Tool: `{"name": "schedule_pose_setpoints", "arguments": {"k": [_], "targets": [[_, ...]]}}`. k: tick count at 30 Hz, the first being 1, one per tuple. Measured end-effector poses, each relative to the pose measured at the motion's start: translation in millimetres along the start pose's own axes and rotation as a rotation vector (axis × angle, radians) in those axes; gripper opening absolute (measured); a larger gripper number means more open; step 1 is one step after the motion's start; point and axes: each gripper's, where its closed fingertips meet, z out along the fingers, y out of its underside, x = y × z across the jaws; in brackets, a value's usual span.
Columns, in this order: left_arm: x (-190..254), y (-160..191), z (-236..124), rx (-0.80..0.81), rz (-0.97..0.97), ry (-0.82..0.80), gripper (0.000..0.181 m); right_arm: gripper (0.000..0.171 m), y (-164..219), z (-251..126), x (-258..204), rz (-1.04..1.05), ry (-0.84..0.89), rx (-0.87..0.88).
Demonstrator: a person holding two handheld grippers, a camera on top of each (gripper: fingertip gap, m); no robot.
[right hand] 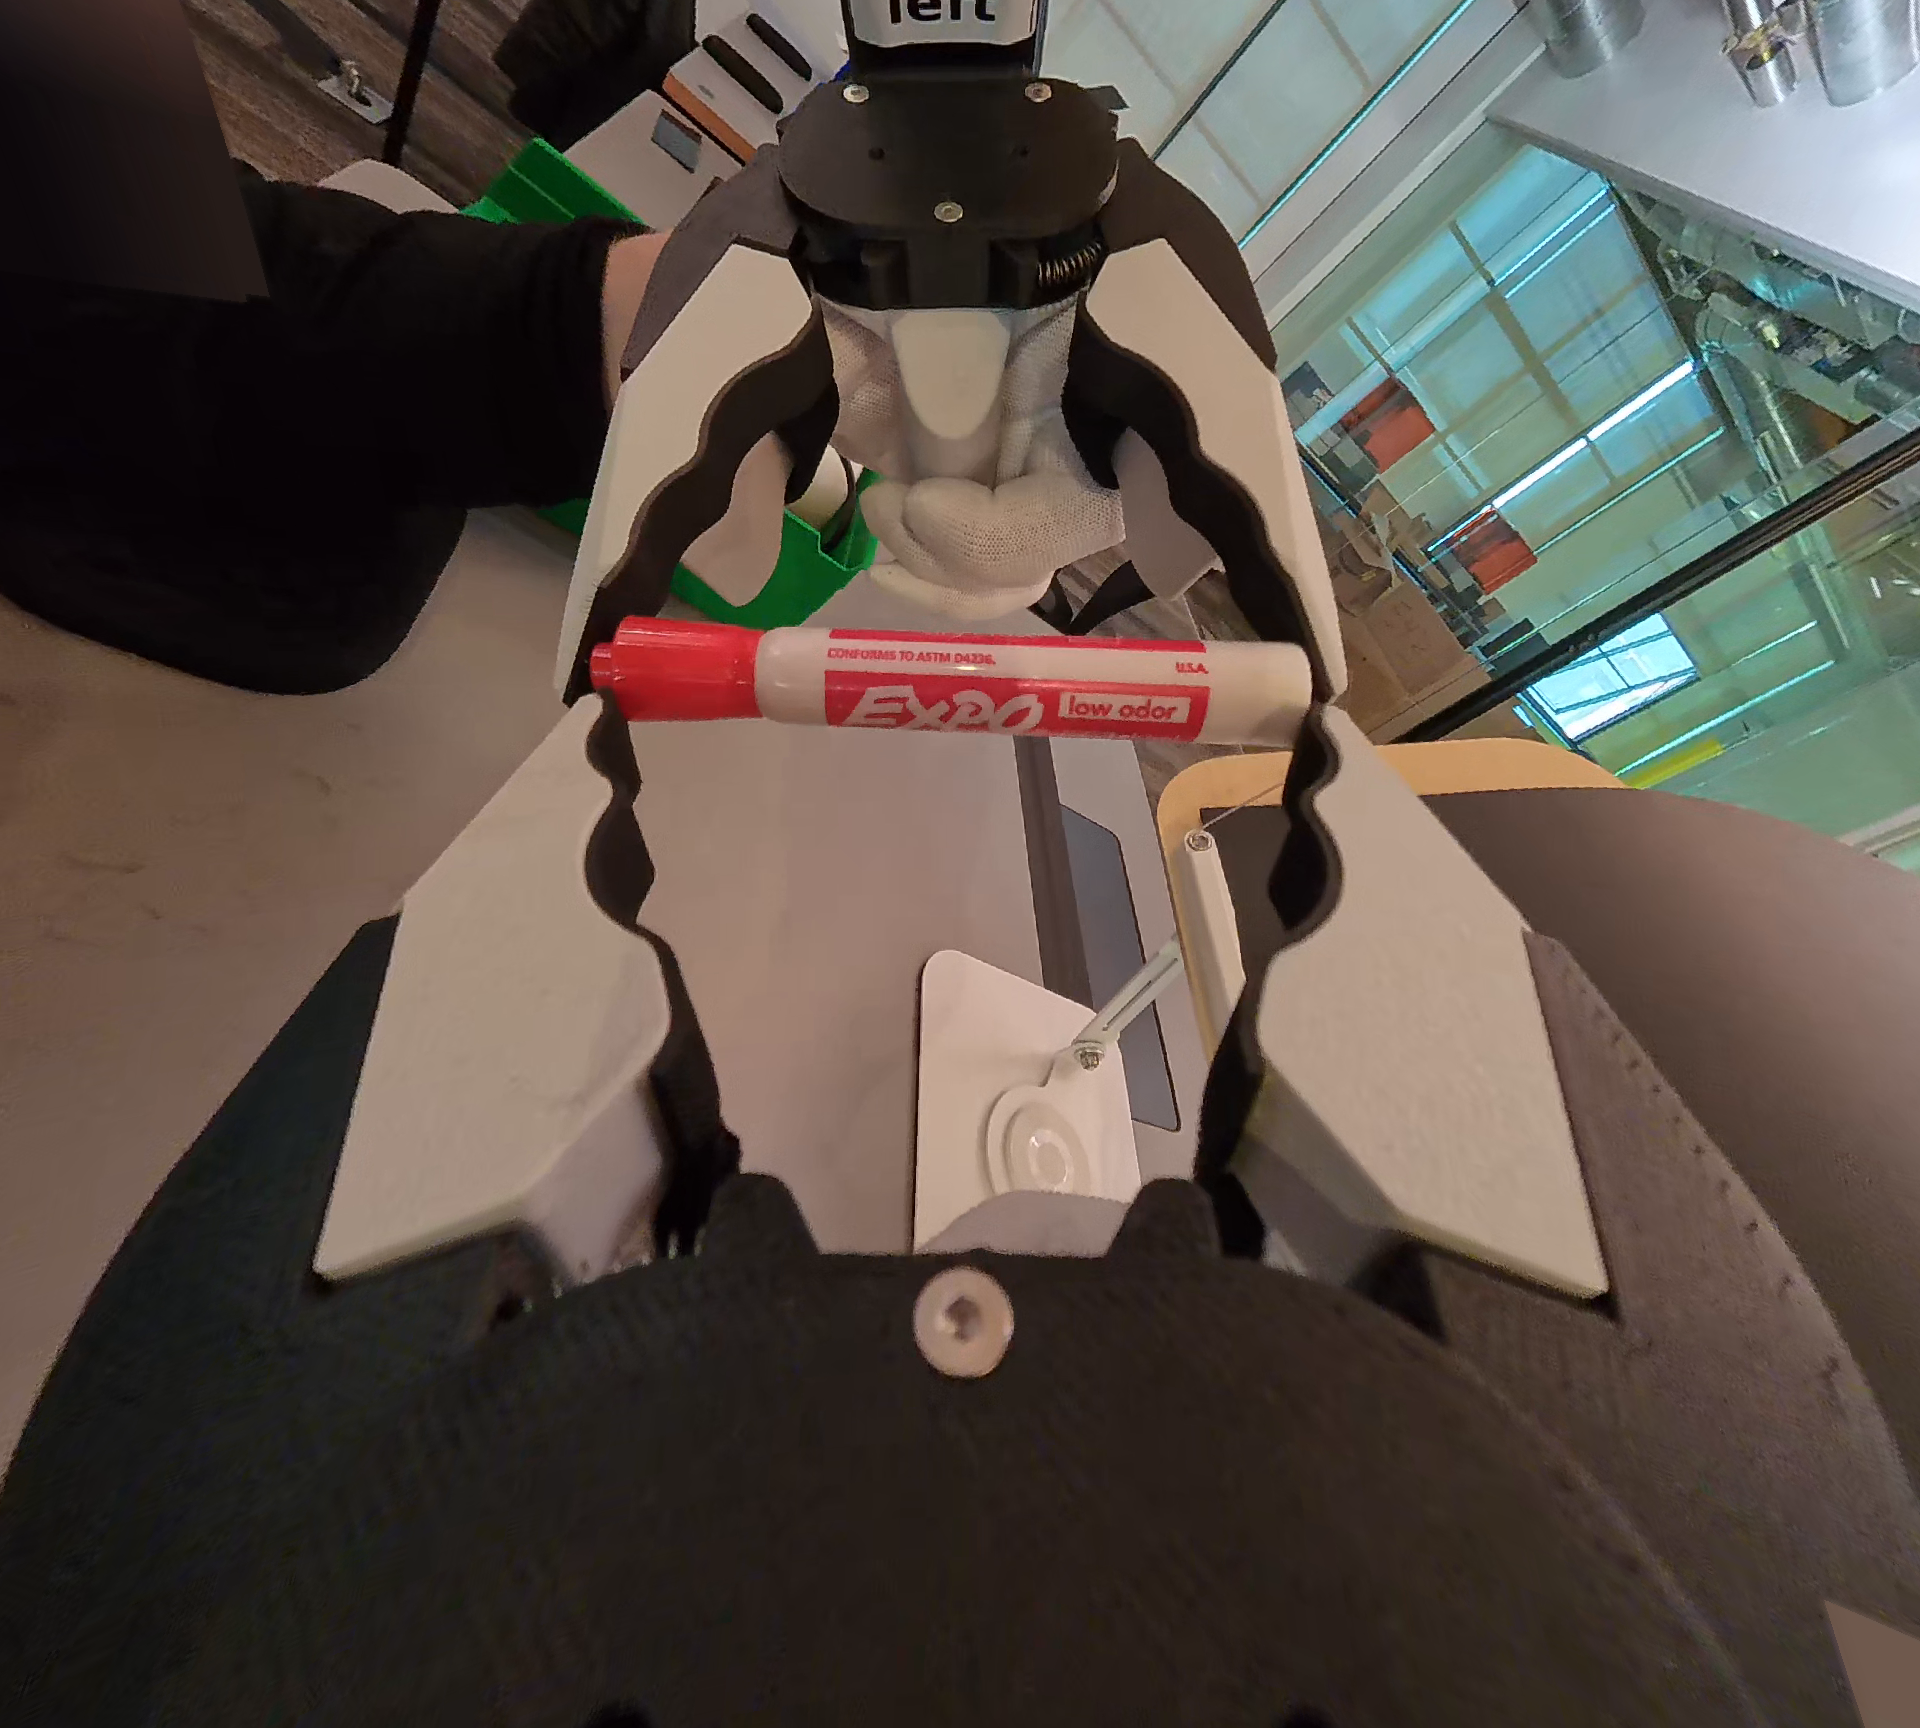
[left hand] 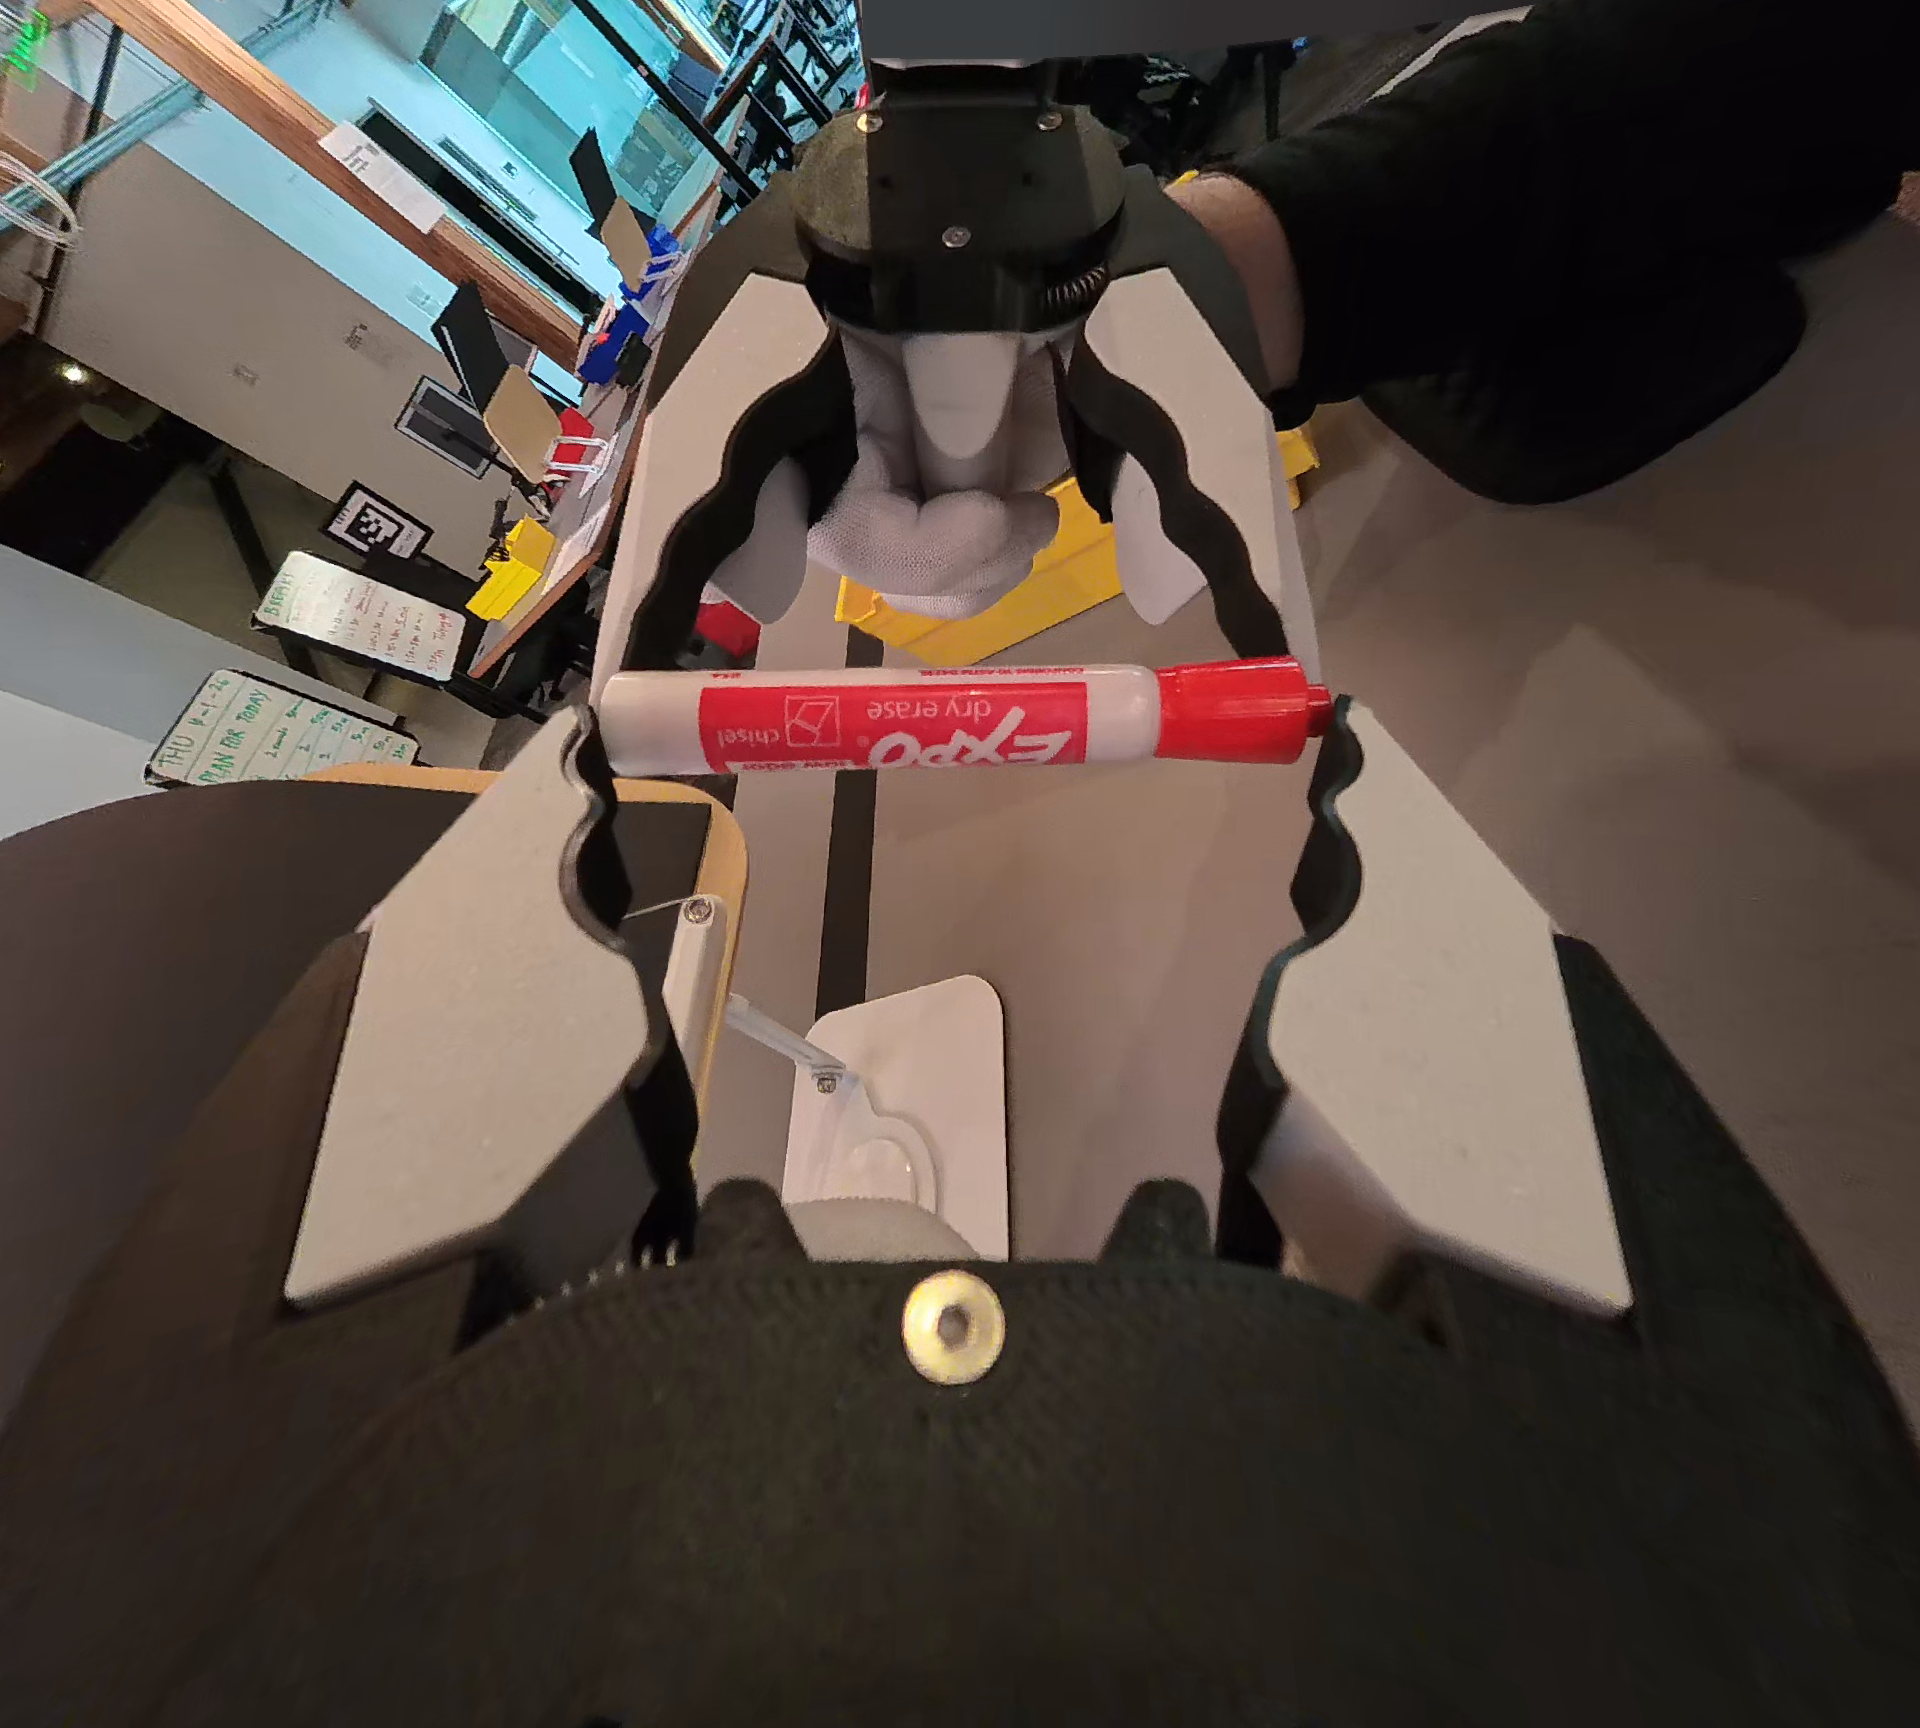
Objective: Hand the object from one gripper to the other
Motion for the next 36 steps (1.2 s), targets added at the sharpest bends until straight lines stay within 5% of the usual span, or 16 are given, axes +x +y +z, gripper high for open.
{"name": "schedule_pose_setpoints", "arguments": {"k": [12, 18, 26, 36], "targets": [[-19, -17, -17, -0.02, 0.144, -0.189, 0.12, 0.122, -19, -18, 21, 0.232, -0.012, 0.154], [-17, -58, -20, -0.062, 0.482, -0.387, 0.084, 0.122, -40, -29, 23, 0.517, -0.169, 0.365], [6, -86, 1, -0.076, 0.731, -0.447, 0.027, 0.121, -44, -28, 12, 0.666, -0.325, 0.447], [-2, -79, 0, -0.102, 0.702, -0.458, 0.018, 0.13, -44, -25, 15, 0.662, -0.285, 0.453]]}}
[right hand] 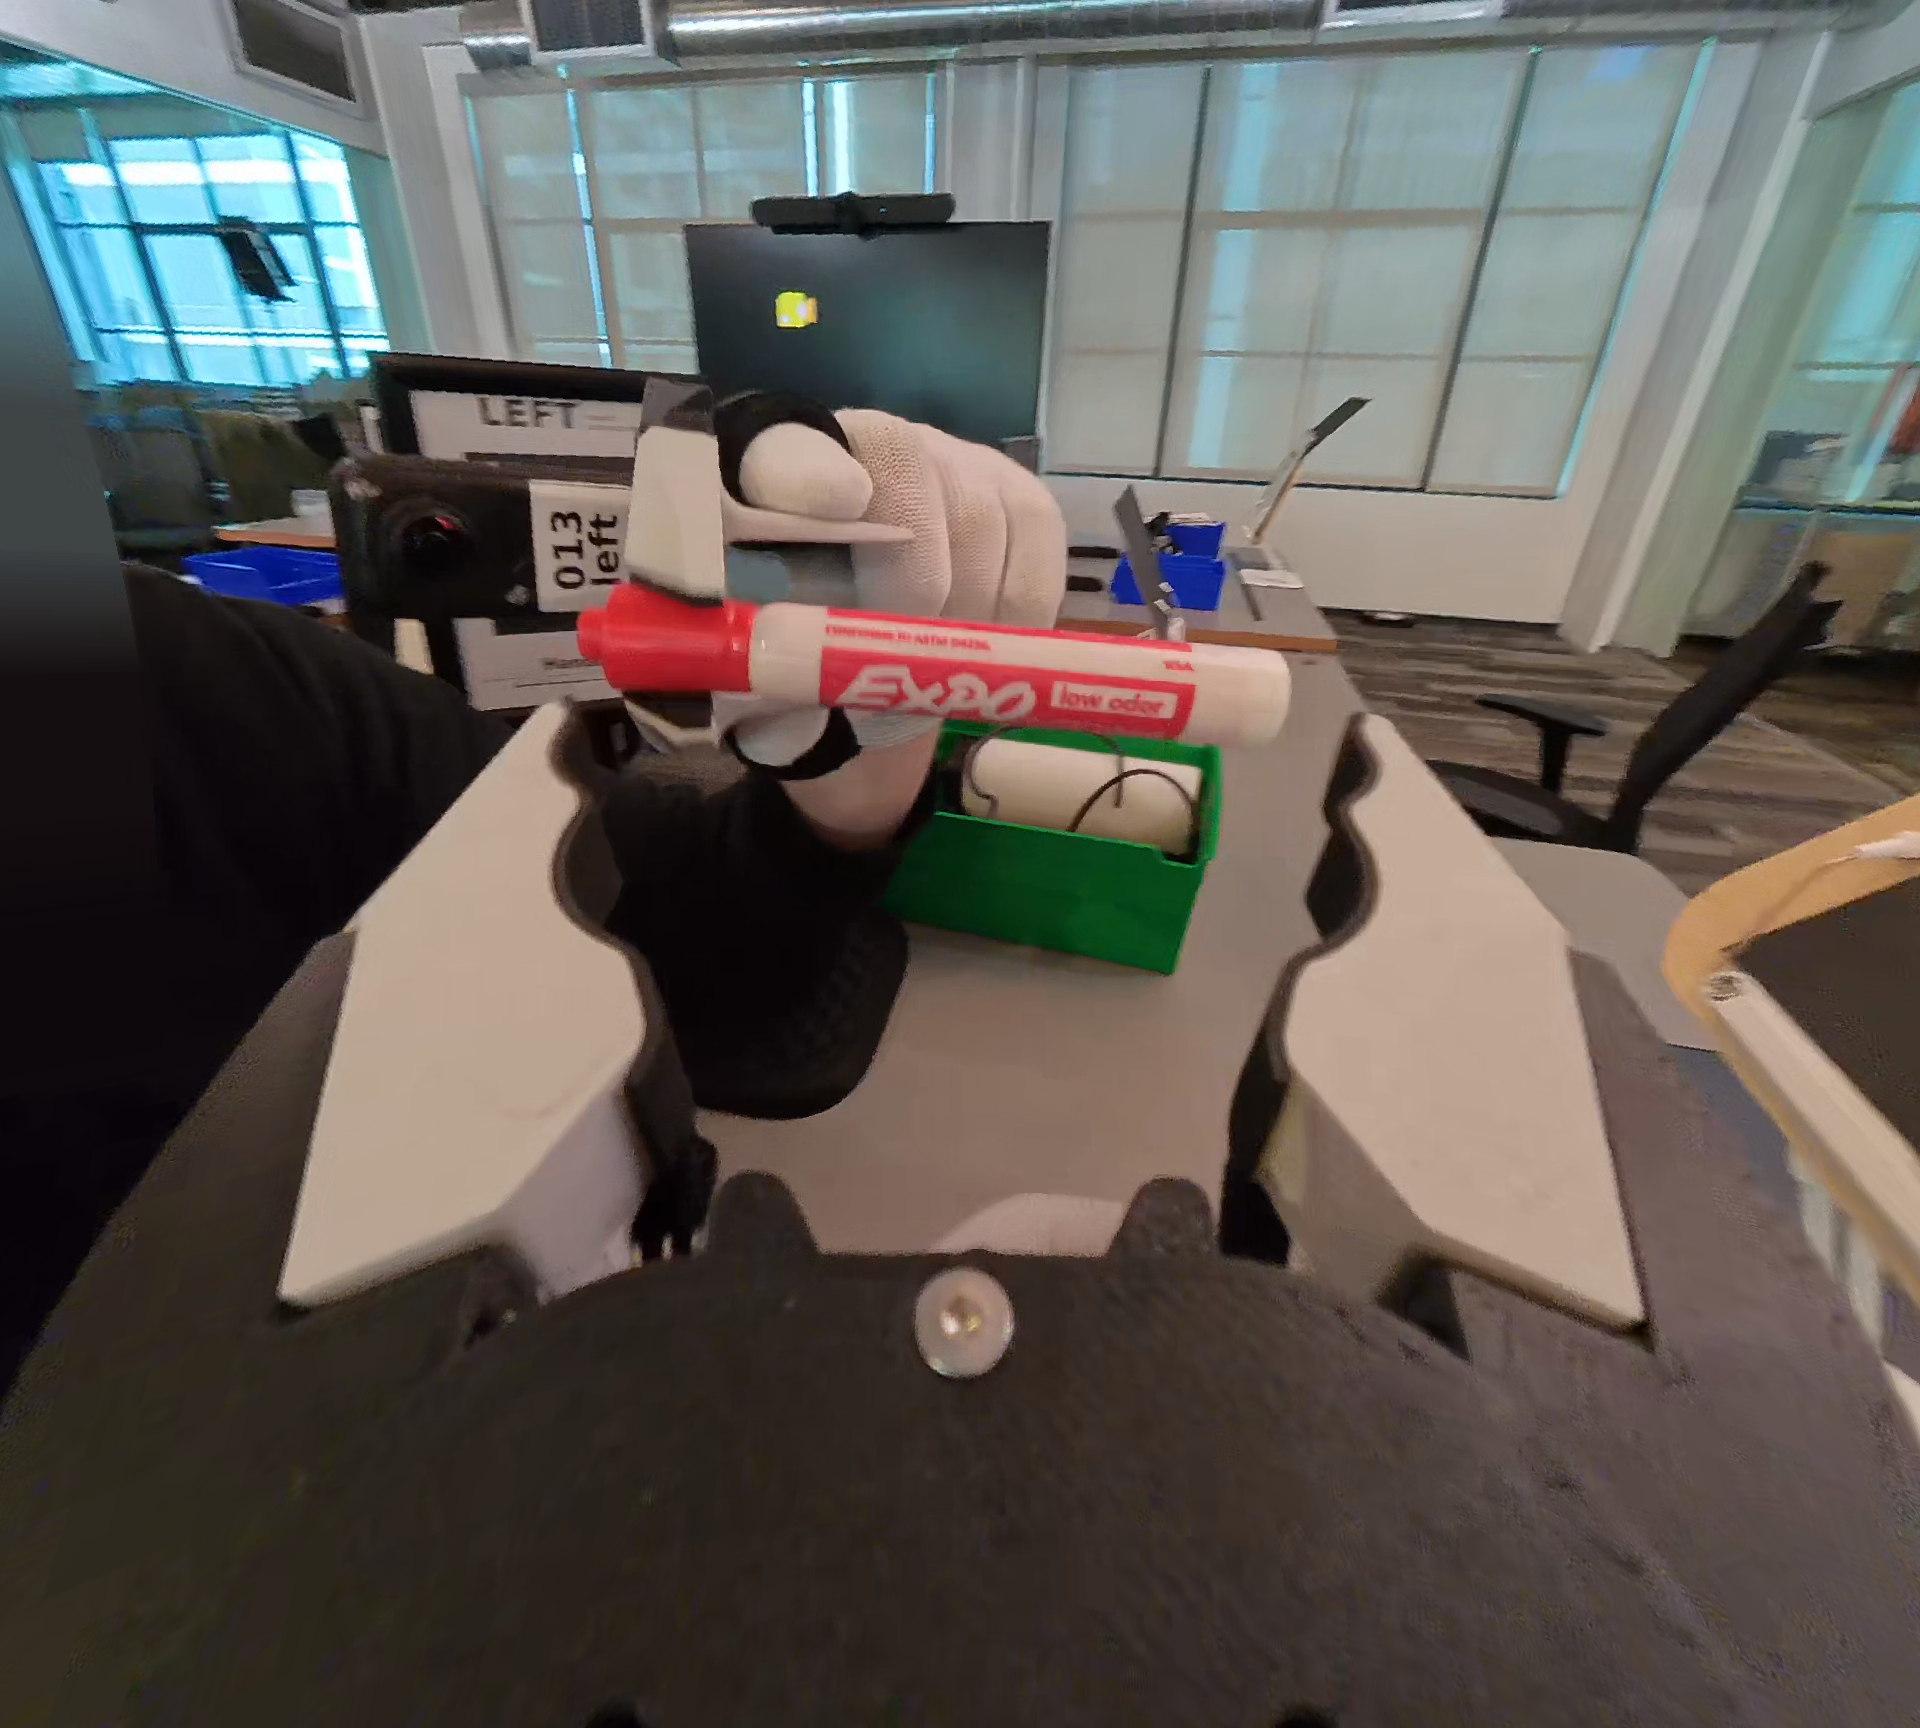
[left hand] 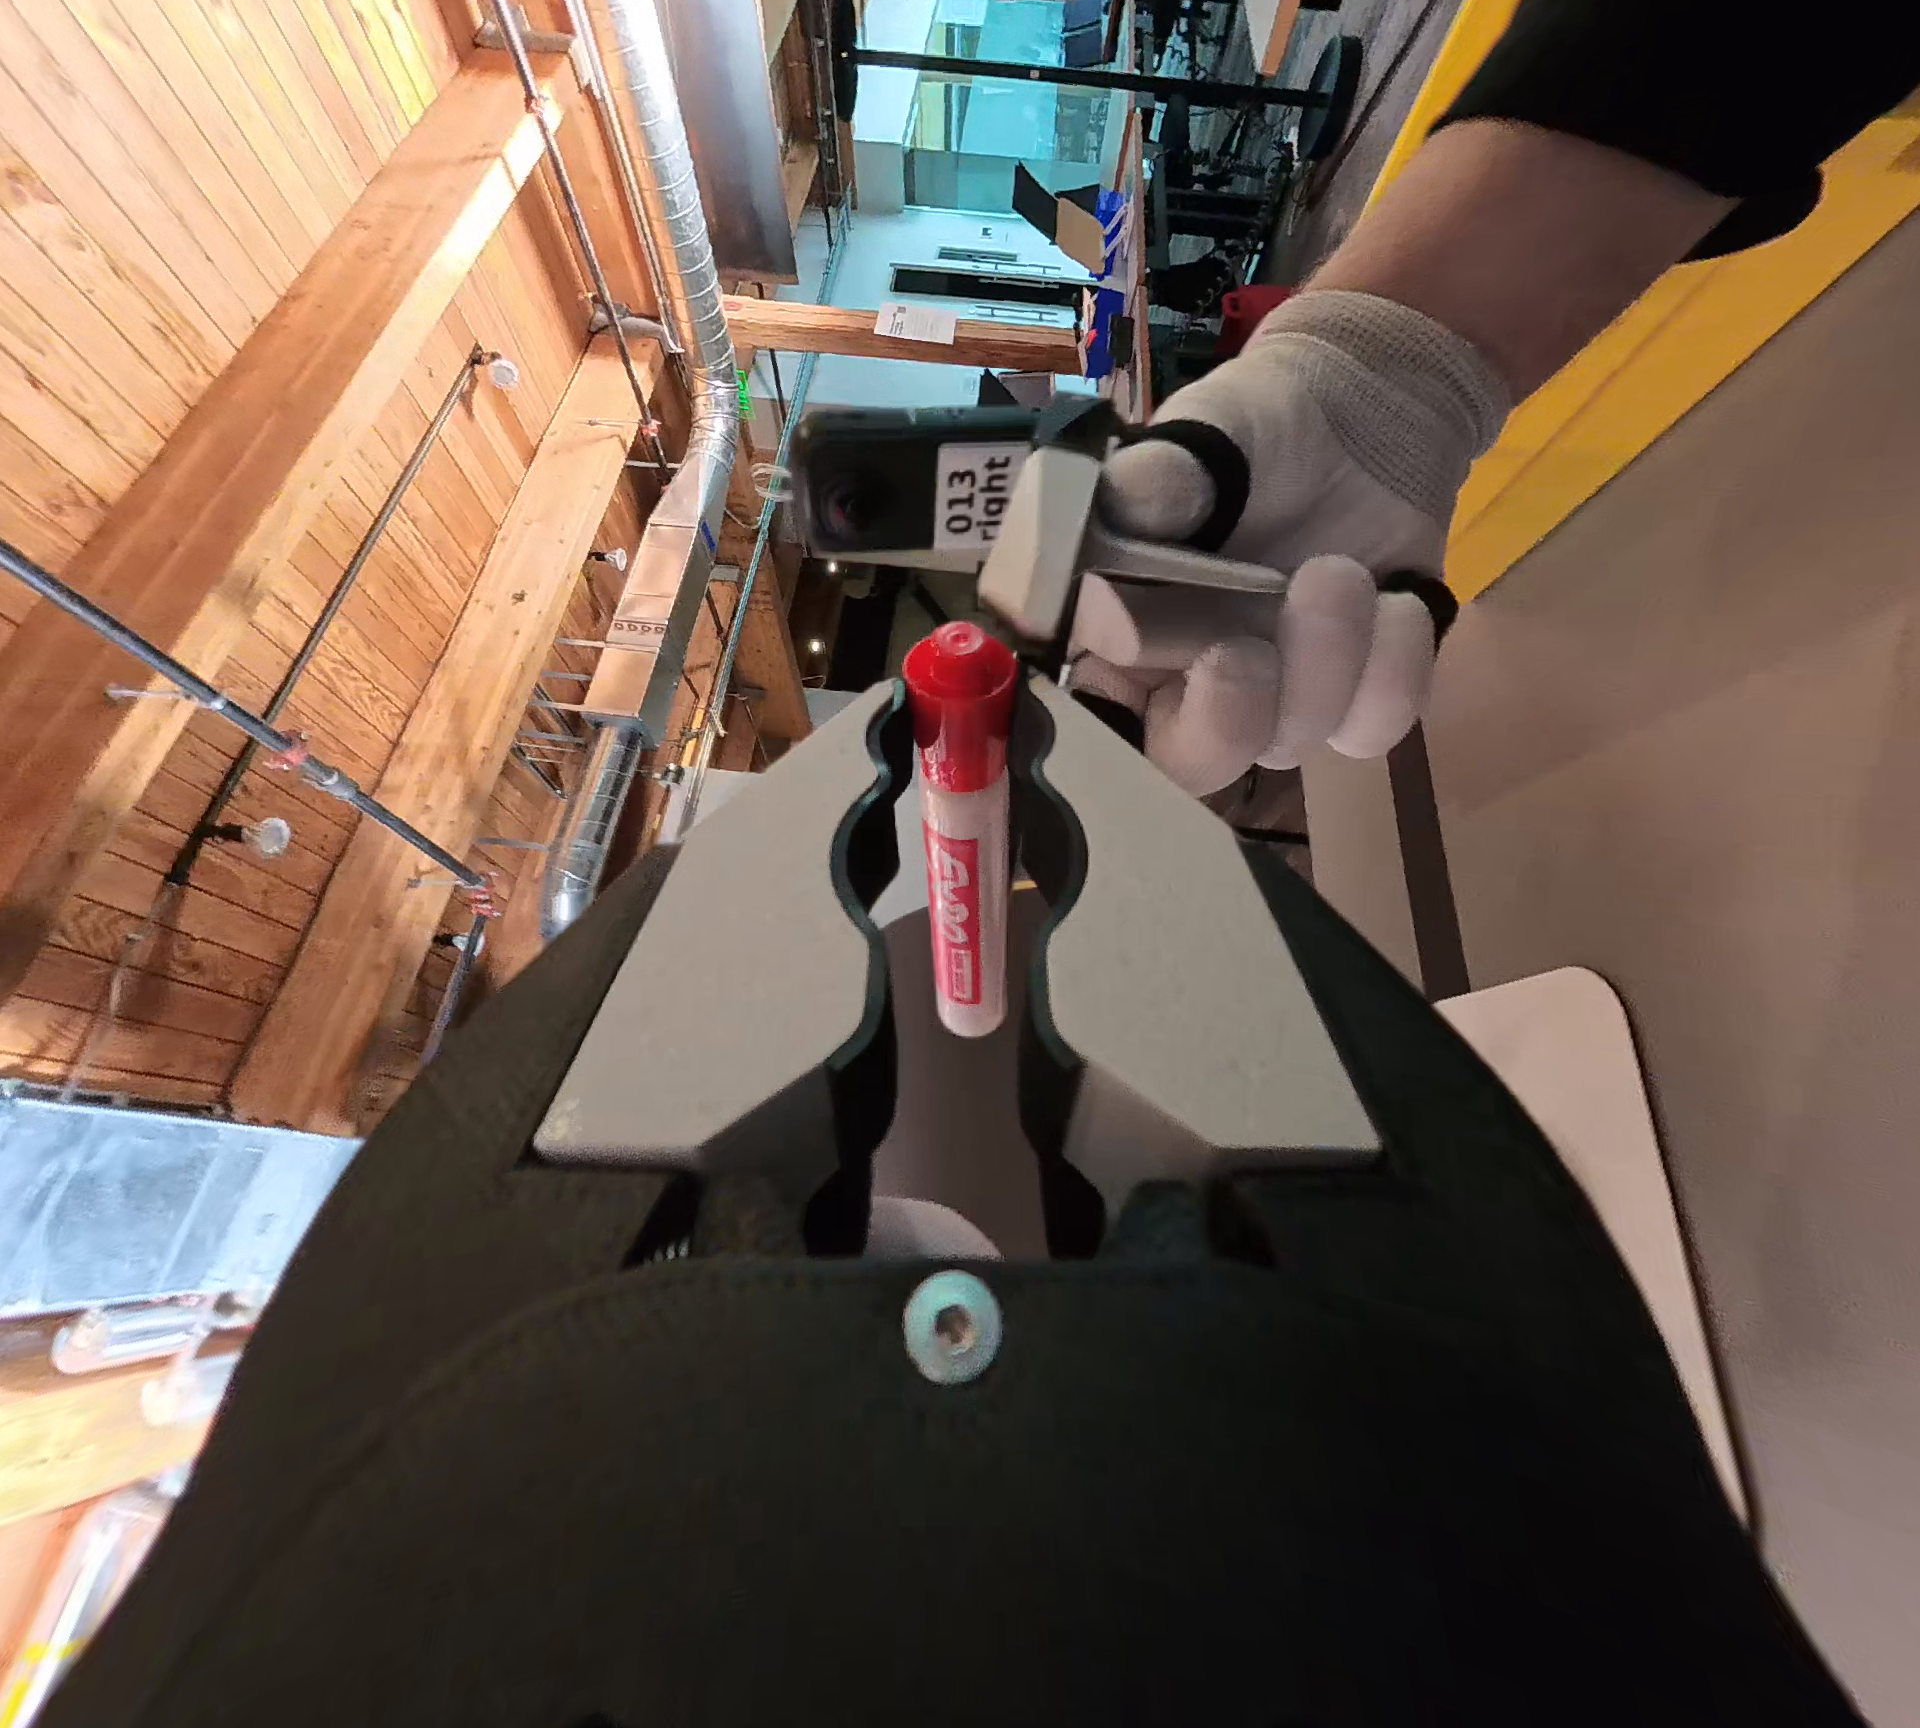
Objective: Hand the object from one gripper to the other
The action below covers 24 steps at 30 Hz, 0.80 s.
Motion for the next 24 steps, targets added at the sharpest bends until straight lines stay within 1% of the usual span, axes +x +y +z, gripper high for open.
{"name": "schedule_pose_setpoints", "arguments": {"k": [3, 4, 5, 7, 8, 10, 11, 12, 13, 15, 17, 19, 20, 22, 24], "targets": [[-17, 3, -5, 0.046, -0.165, -0.029, 0.017, 0.143, -12, -6, 8, -0.022, 0.056, 0.048], [-28, 6, -8, 0.067, -0.267, -0.054, 0.017, 0.142, -13, -8, 12, -0.084, 0.104, 0.032], [-35, 14, -10, 0.072, -0.395, -0.037, 0.017, 0.14, -14, -10, 16, -0.185, 0.17, -0.006], [-34, 31, -11, 0.077, -0.677, 0.087, 0.017, 0.136, -12, -13, 21, -0.479, 0.318, -0.137], [-36, 39, -13, 0.098, -0.793, 0.113, 0.017, 0.137, -9, -15, 23, -0.672, 0.396, -0.236], [-26, 47, -15, 0.139, -1.03, 0.264, 0.017, 0.137, -3, -18, 29, -1.051, 0.532, -0.436], [-29, 52, -15, 0.176, -1.127, 0.277, 0.016, 0.138, 0, -17, 29, -1.196, 0.56, -0.516], [-29, 58, -14, 0.194, -1.215, 0.3, 0.017, 0.14, 5, -14, 28, -1.296, 0.568, -0.567], [-23, 61, -14, 0.21, -1.277, 0.354, 0.017, 0.142, 10, -8, 26, -1.353, 0.557, -0.595], [-14, 72, -9, 0.202, -1.377, 0.402, 0.017, 0.144, 26, 1, 26, -1.405, 0.524, -0.633], [3, 77, -7, 0.185, -1.42, 0.491, 0.016, 0.143, 43, 3, 32, -1.442, 0.495, -0.709], [11, 83, -3, 0.16, -1.451, 0.513, 0.016, 0.141, 49, 2, 36, -1.448, 0.496, -0.732], [15, 81, -3, 0.165, -1.458, 0.543, 0.016, 0.139, 50, 2, 38, -1.455, 0.496, -0.735], [19, 84, -1, 0.148, -1.472, 0.549, 0.016, 0.133, 50, -1, 40, -1.467, 0.5, -0.745], [20, 81, -1, 0.169, -1.476, 0.568, 0.017, 0.126, 53, -1, 39, -1.457, 0.481, -0.748]]}}
